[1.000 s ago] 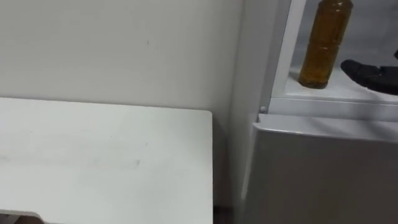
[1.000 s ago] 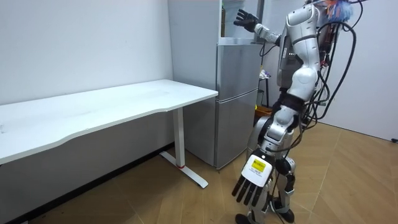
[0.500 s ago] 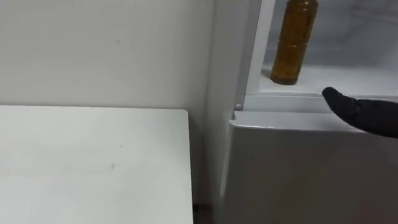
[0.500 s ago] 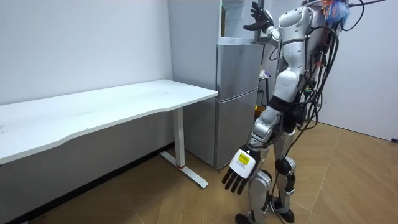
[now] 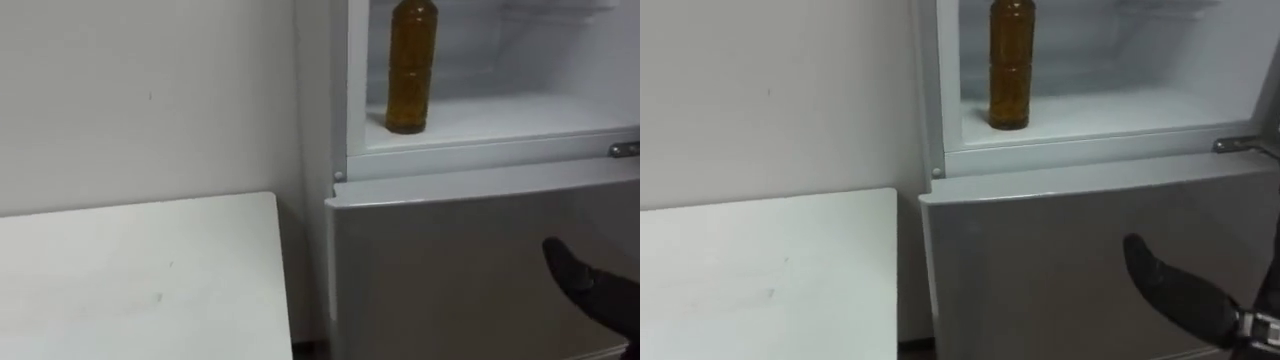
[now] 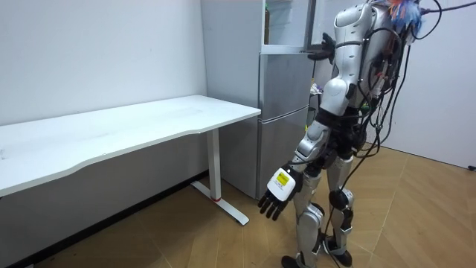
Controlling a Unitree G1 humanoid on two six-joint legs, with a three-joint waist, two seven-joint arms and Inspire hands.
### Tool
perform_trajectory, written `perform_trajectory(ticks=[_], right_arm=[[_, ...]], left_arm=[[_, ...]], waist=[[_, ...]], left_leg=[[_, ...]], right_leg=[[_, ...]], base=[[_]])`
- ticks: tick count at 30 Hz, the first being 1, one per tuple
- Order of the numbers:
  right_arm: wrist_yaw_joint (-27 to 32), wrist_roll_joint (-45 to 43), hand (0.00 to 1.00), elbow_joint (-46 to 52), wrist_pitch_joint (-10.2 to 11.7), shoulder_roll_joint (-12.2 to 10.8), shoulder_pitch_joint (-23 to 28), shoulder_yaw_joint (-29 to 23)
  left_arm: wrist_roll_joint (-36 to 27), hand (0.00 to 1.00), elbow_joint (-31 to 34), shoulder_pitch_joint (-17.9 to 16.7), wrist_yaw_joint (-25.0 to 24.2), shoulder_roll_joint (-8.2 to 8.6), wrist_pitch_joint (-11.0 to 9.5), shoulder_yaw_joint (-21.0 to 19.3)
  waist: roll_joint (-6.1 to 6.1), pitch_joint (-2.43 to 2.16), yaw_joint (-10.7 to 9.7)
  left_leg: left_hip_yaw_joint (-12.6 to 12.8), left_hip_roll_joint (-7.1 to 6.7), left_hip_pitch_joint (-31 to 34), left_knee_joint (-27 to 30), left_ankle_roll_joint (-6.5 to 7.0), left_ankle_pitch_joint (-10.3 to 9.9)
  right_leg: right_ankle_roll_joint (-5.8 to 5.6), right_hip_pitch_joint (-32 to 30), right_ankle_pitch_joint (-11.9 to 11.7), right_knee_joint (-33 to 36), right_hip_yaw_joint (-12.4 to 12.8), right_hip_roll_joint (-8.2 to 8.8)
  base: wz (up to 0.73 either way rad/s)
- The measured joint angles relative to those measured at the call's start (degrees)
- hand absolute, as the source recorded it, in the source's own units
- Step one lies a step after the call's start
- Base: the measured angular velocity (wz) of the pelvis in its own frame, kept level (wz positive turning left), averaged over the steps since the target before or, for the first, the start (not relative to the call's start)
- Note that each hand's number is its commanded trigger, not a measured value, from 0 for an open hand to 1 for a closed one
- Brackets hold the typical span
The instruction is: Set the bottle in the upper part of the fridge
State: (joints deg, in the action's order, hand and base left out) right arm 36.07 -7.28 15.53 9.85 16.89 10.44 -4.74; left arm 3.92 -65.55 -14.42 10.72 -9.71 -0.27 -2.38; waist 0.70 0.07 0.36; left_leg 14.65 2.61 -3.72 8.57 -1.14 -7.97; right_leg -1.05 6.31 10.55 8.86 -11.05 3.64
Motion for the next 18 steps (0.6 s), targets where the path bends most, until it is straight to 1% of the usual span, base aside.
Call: perform_trajectory(ticks=[2,3,4,5,6,7,9,10,11,13,14,16,18], right_arm=[[0.99,-0.01,0.00,-2.62,0.05,-0.26,0.48,0.73],[1.69,0.11,0.00,-4.34,0.06,-0.88,1.58,1.14],[1.81,0.60,0.00,-5.82,0.30,-1.76,3.27,1.36],[1.81,0.79,0.00,-7.09,0.64,-2.34,3.94,1.40],[1.88,1.30,0.00,-11.24,1.33,-3.38,4.43,1.40],[1.89,2.93,0.00,-16.12,1.38,-4.03,4.45,1.40],[1.75,5.93,0.00,-23.17,1.28,-4.39,4.66,1.40],[1.75,6.96,0.00,-26.80,1.28,-4.94,4.91,1.35],[1.75,6.98,0.00,-28.49,1.30,-5.28,4.92,1.32],[1.76,7.20,0.00,-35.14,1.29,-6.03,4.89,1.28],[1.80,7.21,0.00,-36.81,1.26,-6.09,4.91,1.29],[1.93,7.22,0.00,-40.93,0.69,-6.55,4.97,1.31],[1.90,7.26,0.00,-44.66,0.72,-6.94,4.67,1.32]], left_arm=[[-0.02,0.00,-0.25,-0.25,0.00,-0.05,0.02,0.82],[-0.04,0.00,-0.31,-0.37,0.01,-0.13,0.05,1.20],[-0.15,0.00,-0.20,-0.23,0.01,-0.17,0.04,1.55],[-0.85,0.00,-0.17,-0.07,0.01,-0.16,-0.02,1.67],[-1.68,0.00,-0.25,0.13,-0.01,-0.16,-0.02,1.66],[-2.17,0.00,-0.52,0.07,-0.07,-0.16,-0.05,1.79],[-2.14,0.00,-0.67,0.68,-0.21,-0.14,-0.07,2.11],[-2.18,0.00,-0.19,1.14,-0.23,-0.14,-0.09,2.09],[-2.23,0.00,0.05,1.16,-0.23,-0.15,-0.12,1.99],[-2.22,0.00,0.43,1.16,-0.26,-0.12,-0.14,1.95],[-2.18,0.00,0.57,1.40,-0.26,-0.11,-0.15,1.95],[-2.17,0.00,1.40,1.77,-0.25,-0.01,-0.17,1.93],[-2.22,0.00,1.45,2.64,-0.25,0.11,-0.48,1.91]], waist=[[0.29,-0.04,-0.08],[0.70,-0.16,-0.26],[0.49,-0.34,-0.21],[0.68,-0.36,-0.23],[1.00,-0.30,-0.26],[0.93,-0.15,-0.35],[0.88,-0.15,-0.33],[0.62,-0.11,-0.73],[0.68,-0.21,-1.07],[-0.36,0.01,-2.05],[-0.38,0.06,-2.25],[-1.27,-0.03,-2.74],[-1.49,-0.15,-2.88]], left_leg=[[0.35,0.00,0.00,-0.15,-0.01,-0.01],[0.42,-0.02,0.06,-0.19,-0.07,-0.08],[0.41,-0.02,0.11,-0.19,-0.13,-0.23],[0.39,-0.02,0.14,-0.19,-0.15,-0.28],[0.40,-0.02,0.14,-0.19,-0.16,-0.40],[0.46,-0.02,0.13,-0.19,-0.18,-0.54],[0.49,-0.06,0.09,-0.16,-0.17,-0.78],[0.38,-0.09,0.17,-0.16,-0.16,-0.84],[0.37,-0.10,0.23,-0.16,-0.14,-0.86],[0.39,-0.21,0.37,-0.16,-0.08,-0.97],[0.37,-0.23,0.52,-0.17,-0.07,-0.97],[0.41,-0.26,0.68,-0.15,-0.07,-0.96],[0.39,-0.25,0.38,-0.12,-0.08,-0.95]], right_leg=[[0.01,-0.31,-0.01,0.03,0.36,-0.01],[0.00,-0.27,-0.02,0.00,0.27,-0.01],[-0.01,-0.23,-0.02,-0.15,0.19,0.00],[-0.01,-0.20,-0.02,-0.23,0.17,0.00],[-0.01,-0.17,-0.02,-0.22,0.10,0.01],[-0.02,-0.18,-0.01,-0.22,0.10,0.03],[-0.07,-0.15,0.01,-0.20,0.07,0.09],[-0.09,-0.18,0.02,-0.20,0.01,0.13],[-0.11,-0.19,0.02,-0.20,-0.08,0.14],[-0.20,-0.21,0.07,-0.18,-0.18,0.23],[-0.22,-0.17,0.09,-0.14,-0.26,0.27],[-0.27,-0.29,0.12,-0.10,-0.30,0.32],[-0.31,-0.30,0.15,-0.16,-0.33,0.31]], base=[[-0.10],[0.00],[0.00],[0.00],[0.00],[0.00],[0.00],[0.00],[0.04],[0.00],[0.00],[0.00],[0.00]])
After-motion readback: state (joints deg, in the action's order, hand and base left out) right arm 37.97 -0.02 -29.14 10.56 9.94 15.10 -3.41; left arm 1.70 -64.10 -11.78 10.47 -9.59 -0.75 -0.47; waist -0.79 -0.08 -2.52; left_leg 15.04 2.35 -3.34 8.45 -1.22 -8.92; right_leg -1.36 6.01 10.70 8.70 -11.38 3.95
